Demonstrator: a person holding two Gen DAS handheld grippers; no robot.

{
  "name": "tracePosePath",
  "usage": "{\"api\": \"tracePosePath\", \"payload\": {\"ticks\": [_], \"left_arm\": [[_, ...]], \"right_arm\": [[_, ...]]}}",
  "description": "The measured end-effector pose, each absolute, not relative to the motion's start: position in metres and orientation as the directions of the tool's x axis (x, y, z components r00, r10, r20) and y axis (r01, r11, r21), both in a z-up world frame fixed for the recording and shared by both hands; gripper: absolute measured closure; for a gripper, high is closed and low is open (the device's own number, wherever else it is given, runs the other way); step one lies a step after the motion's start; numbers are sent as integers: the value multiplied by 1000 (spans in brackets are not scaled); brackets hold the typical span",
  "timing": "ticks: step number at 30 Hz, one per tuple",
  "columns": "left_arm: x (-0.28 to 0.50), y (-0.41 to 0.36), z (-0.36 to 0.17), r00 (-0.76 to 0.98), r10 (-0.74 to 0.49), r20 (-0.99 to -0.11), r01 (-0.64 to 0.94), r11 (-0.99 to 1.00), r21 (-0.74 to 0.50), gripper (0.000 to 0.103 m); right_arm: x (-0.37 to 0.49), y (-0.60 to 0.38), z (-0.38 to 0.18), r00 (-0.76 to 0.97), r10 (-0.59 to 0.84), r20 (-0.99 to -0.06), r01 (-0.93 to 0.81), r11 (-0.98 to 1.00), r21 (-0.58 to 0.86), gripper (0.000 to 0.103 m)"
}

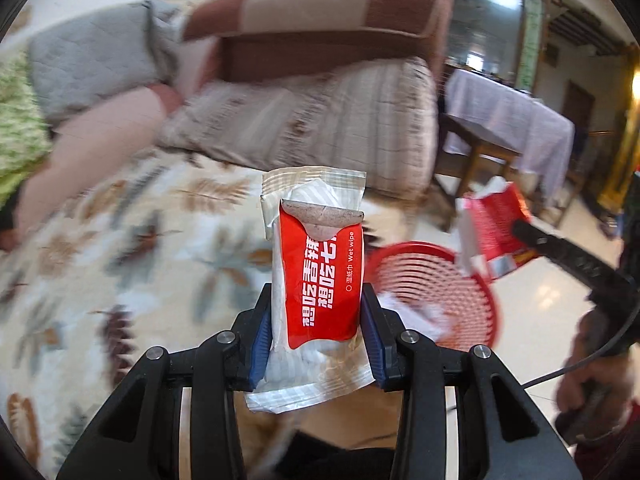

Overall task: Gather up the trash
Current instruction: 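Carry both items over the red basket and open both tools to drop them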

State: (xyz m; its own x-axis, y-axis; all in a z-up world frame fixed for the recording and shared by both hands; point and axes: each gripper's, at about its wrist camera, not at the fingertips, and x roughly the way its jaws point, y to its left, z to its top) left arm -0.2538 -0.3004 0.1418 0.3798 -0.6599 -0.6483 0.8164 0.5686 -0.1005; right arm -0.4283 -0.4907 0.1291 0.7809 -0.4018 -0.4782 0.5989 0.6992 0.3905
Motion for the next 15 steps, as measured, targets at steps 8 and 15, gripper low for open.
{"api": "tracePosePath", "payload": {"ticks": [8, 15], "left_arm": [[-262, -358, 127, 265, -668, -696, 840, 514, -174, 64], [-262, -388, 115, 227, -660, -716, 845, 498, -192, 64]], "right_arm": [[-440, -506, 121, 753, -437, -492, 635, 680, 367, 80], [-435, -516, 113, 735, -444, -513, 652, 670, 354, 77]]}}
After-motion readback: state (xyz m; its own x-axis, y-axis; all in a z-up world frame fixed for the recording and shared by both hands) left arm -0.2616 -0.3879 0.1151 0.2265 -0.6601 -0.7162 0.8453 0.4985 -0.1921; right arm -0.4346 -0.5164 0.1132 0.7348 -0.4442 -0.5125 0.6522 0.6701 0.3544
